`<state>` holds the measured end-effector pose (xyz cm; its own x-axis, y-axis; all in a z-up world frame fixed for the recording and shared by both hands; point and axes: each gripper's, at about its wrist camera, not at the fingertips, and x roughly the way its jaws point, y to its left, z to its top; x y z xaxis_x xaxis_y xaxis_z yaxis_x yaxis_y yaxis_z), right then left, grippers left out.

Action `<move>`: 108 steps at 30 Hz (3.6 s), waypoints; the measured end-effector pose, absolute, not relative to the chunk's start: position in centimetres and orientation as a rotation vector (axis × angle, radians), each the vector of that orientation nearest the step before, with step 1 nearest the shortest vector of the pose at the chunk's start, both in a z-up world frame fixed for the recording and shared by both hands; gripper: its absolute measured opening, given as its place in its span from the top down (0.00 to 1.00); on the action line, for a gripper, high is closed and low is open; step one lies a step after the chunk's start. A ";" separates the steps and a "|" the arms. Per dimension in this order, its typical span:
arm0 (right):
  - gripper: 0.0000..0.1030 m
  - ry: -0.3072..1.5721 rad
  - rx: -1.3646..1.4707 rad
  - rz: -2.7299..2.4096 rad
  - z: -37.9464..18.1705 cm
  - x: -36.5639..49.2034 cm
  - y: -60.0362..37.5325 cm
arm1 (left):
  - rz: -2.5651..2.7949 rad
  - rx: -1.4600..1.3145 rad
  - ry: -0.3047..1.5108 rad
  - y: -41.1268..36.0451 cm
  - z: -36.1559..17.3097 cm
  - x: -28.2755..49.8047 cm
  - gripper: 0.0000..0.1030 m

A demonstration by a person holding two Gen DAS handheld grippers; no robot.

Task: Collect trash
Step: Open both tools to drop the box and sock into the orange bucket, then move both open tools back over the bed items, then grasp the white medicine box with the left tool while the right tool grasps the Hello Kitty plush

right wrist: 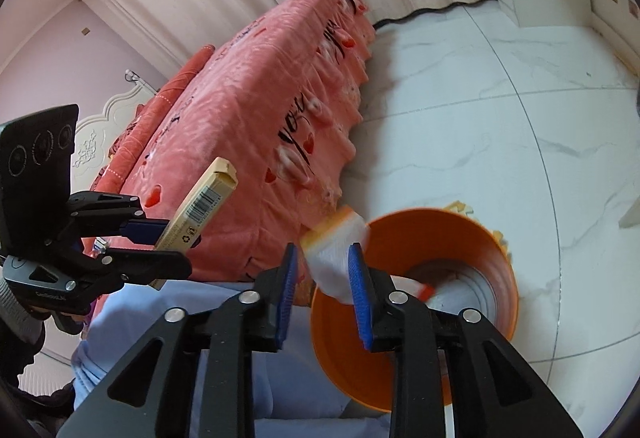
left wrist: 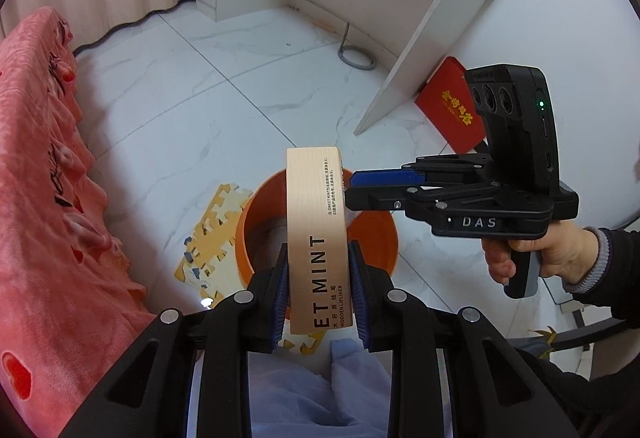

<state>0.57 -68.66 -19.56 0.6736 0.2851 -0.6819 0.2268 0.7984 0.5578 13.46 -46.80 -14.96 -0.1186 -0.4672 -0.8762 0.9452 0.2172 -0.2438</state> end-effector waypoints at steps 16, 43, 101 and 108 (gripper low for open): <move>0.59 0.842 0.698 0.000 -19.6 -1.4 -69.1 | -1.312 0.644 1.119 -49.0 -17.1 12.4 0.56; 0.41 0.805 0.421 0.103 -12.6 -0.3 -61.9 | -1.186 0.623 1.032 -41.4 -12.9 13.0 0.21; 0.13 0.850 -0.279 0.827 -5.7 8.9 -23.2 | -0.389 0.183 1.139 0.1 -10.5 8.8 0.09; 0.13 0.900 -0.272 0.846 -8.0 11.3 -22.4 | -0.376 0.152 1.195 0.9 -13.1 10.3 0.09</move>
<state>11.26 -22.42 -7.98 0.3338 0.5305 -0.7792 -0.7446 0.6553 0.1272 10.30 0.86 -13.06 0.3137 -0.2045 -0.9272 0.3634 0.9280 -0.0818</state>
